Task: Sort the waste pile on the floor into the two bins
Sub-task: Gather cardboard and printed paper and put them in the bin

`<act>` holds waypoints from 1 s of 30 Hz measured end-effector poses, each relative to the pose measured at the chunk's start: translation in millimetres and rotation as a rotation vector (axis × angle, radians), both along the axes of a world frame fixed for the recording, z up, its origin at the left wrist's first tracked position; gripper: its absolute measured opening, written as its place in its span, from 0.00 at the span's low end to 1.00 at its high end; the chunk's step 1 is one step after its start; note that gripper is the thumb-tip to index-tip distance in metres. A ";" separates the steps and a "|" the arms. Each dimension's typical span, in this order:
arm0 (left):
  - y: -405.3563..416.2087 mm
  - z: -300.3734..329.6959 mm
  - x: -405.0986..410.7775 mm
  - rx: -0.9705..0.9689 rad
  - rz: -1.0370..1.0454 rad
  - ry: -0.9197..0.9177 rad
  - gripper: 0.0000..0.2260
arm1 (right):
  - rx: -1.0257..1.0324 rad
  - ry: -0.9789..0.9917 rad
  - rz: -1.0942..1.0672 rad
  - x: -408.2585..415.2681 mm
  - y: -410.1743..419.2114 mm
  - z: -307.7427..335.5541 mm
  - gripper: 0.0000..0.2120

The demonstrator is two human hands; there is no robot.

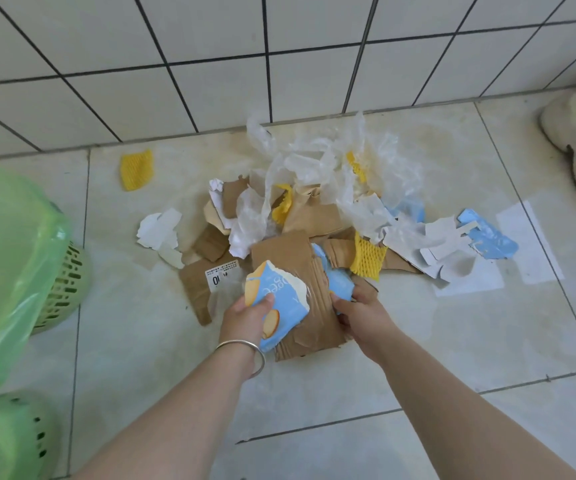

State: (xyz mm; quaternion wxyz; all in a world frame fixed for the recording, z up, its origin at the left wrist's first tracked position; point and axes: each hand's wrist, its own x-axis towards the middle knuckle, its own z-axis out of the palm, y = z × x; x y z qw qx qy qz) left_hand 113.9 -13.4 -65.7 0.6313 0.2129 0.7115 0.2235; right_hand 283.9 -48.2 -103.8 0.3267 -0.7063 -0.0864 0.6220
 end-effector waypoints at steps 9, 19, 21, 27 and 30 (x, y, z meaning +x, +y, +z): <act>-17.9 15.2 -3.8 0.089 -0.122 0.107 0.06 | -0.026 0.077 -0.023 -20.0 -24.6 26.4 0.15; -21.1 97.9 -52.3 0.261 -0.235 0.121 0.09 | 0.182 0.074 -0.042 -64.8 -29.2 110.6 0.13; -18.9 123.2 -76.0 0.316 -0.252 0.135 0.10 | 0.238 0.080 0.006 -84.0 -24.6 138.2 0.14; -32.9 198.1 -163.2 0.453 -0.281 0.248 0.11 | 0.374 0.038 0.230 -162.0 -25.2 214.9 0.08; -46.5 232.8 -205.2 0.477 -0.305 0.340 0.09 | 0.384 -0.003 0.321 -201.0 -27.5 249.0 0.08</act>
